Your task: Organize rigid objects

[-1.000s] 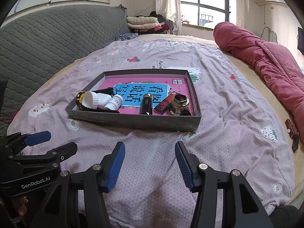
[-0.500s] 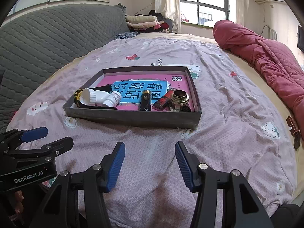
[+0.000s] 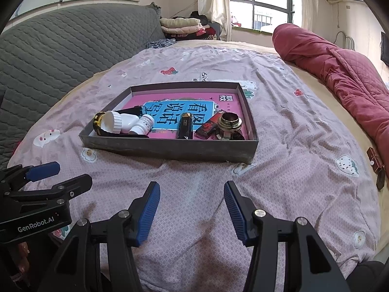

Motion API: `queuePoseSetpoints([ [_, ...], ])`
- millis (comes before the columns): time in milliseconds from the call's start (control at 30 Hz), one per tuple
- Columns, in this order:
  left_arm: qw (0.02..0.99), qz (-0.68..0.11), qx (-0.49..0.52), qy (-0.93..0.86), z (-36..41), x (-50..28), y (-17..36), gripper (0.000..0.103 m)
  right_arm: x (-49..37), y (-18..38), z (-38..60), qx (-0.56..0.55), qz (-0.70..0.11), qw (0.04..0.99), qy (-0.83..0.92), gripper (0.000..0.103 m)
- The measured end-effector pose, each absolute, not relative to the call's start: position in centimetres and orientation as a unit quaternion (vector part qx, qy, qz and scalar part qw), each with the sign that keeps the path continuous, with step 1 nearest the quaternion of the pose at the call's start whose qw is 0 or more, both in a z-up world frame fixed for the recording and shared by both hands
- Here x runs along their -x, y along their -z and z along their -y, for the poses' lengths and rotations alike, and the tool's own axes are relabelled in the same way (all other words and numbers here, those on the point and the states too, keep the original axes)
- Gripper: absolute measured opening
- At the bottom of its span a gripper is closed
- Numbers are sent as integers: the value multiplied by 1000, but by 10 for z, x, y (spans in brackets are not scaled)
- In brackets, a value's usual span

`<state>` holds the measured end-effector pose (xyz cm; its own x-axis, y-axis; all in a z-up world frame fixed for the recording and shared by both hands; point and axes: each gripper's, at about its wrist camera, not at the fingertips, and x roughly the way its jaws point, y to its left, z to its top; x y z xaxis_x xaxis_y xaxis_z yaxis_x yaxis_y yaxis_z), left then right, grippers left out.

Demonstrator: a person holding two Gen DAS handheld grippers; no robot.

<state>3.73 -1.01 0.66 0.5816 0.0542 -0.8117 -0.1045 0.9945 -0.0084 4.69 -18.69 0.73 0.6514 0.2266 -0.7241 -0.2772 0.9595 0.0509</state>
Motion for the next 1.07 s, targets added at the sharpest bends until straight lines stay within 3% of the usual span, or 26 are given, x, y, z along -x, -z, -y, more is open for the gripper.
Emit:
queuePoseSetpoints([
  [1067, 887, -459, 33, -34, 6, -44, 5, 75, -56, 5, 192, 33, -409, 902, -133, 54],
])
